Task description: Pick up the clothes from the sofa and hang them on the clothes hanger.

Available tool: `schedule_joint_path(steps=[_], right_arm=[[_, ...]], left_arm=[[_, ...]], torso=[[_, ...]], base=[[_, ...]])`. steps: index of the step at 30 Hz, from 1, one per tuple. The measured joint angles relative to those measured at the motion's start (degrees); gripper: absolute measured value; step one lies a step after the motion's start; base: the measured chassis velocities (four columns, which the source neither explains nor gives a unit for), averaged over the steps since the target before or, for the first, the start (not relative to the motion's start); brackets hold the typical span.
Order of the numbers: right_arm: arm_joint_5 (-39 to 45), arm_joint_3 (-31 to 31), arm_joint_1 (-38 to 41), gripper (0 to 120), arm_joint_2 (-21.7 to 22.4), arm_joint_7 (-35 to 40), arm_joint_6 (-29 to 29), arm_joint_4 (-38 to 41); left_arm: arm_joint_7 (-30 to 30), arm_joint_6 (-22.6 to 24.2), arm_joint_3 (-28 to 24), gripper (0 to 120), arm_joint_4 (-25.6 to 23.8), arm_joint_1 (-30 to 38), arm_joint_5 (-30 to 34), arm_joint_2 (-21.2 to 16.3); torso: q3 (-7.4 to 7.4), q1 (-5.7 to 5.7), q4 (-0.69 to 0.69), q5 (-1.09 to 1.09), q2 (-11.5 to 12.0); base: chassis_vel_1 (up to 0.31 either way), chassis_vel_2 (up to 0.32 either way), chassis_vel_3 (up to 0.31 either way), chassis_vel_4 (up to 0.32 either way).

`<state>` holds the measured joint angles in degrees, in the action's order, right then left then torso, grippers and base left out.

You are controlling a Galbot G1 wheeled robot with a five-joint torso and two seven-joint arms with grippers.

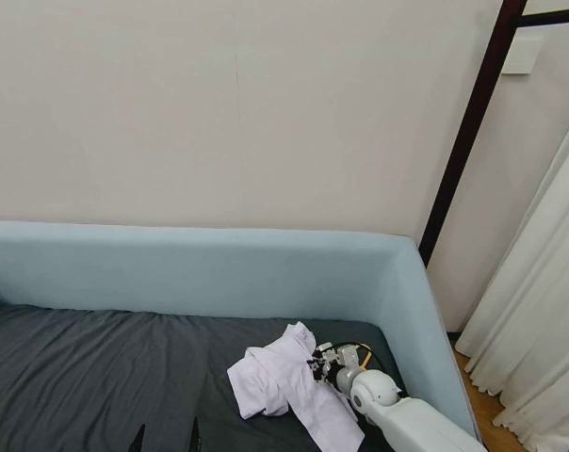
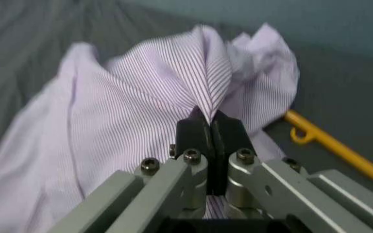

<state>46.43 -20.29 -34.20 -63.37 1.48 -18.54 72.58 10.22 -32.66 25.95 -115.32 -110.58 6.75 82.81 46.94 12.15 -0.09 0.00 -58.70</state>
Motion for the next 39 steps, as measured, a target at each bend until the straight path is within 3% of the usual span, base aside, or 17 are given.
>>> schedule_joint_path(steps=[8,11,16,26,32,36,39], right_arm=[[4.4,0.7,3.2,0,6.2,2.8,-0.1,13.1],[12.3,1.3,10.2,0,11.2,6.0,-1.8,24.3],[19.5,2.0,19.6,0,12.1,9.2,-3.7,29.4],[27.3,1.2,31.2,0,12.8,13.1,-4.7,29.2],[28.9,-2.5,38.2,0,7.5,16.2,-4.6,25.2],[30.6,-4.2,45.1,0,0.5,20.1,-4.6,21.6],[31.8,-4.5,48.5,0,-2.2,21.5,-4.6,20.0]], left_arm=[[0.0,0.0,-0.3,100,0.0,0.5,0.2,-0.2],[-0.1,0.1,-0.8,100,-0.1,0.8,0.2,-0.5],[-0.1,0.1,-0.8,100,-0.5,0.9,0.3,-0.9],[-0.1,0.1,-0.6,100,-0.7,1.1,0.9,-1.1],[-0.1,0.1,-0.5,100,-0.5,1.7,1.5,-1.2],[-0.1,0.0,-0.2,100,-0.4,1.8,2.0,-1.2],[0.0,-0.1,0.0,100,-0.3,2.0,2.3,-1.1]], torso=[[0.0,0.0,0.0,-0.01,0.0],[0.0,0.0,-0.01,-0.01,0.0],[0.0,0.0,0.01,-0.01,0.0],[0.0,0.0,-0.01,-0.01,0.0],[0.01,0.0,0.0,-0.01,0.0],[0.0,0.0,0.02,-0.03,0.0],[0.01,0.0,0.02,-0.04,0.0]], base=[[0.0,0.0,0.0,0.0],[0.0,0.0,0.0,0.0],[0.0,0.0,0.0,0.0],[0.0,0.0,0.0,0.0],[0.0,0.0,0.0,0.0],[0.0,0.0,0.0,0.0],[0.0,0.0,0.0,0.0]])
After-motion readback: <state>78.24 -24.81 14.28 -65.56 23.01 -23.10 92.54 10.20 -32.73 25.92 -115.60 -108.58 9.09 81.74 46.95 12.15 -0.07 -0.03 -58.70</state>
